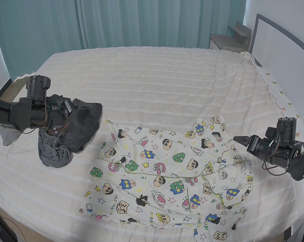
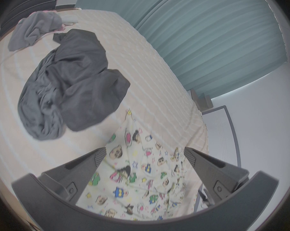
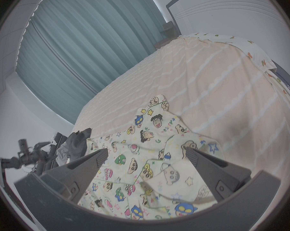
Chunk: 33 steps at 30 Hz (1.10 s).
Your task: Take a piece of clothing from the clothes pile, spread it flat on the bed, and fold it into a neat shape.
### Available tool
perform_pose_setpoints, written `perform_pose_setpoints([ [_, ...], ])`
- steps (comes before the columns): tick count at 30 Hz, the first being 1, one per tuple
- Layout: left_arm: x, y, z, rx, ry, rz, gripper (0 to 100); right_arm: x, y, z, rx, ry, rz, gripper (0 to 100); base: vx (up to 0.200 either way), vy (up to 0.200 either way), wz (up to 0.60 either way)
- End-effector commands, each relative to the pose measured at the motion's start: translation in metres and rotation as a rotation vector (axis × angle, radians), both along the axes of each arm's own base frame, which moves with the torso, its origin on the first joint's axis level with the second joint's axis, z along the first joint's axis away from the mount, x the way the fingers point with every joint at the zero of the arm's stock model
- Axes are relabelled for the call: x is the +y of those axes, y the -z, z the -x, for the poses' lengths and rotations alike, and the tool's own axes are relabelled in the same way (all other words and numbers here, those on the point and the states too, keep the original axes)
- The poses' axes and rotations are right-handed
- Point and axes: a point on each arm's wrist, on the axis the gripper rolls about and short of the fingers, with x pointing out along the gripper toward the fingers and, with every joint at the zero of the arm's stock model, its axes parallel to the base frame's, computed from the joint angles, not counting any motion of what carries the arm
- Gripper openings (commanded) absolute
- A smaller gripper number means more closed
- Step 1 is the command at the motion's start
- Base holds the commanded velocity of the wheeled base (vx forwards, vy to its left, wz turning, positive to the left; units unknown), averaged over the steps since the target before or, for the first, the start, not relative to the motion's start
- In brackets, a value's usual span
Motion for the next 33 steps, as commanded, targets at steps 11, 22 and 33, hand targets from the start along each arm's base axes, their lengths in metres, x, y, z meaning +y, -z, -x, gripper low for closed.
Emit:
perform_pose_setpoints([
  [11,0.001,0.016,0.189,-0.067,0.109,0.144,100,-0.041,0.050,-0.130,0.115,0.097,0.050,100,0.000,0.000,0.00],
  [22,-0.004,0.020,0.193,-0.054,0.140,0.141,100,-0.035,0.059,-0.159,0.121,0.073,0.066,100,0.000,0.000,0.00],
  [33,-0.006,0.024,0.195,-0.045,0.152,0.141,100,-0.025,0.074,-0.190,0.092,0.046,0.066,100,0.000,0.000,0.00],
])
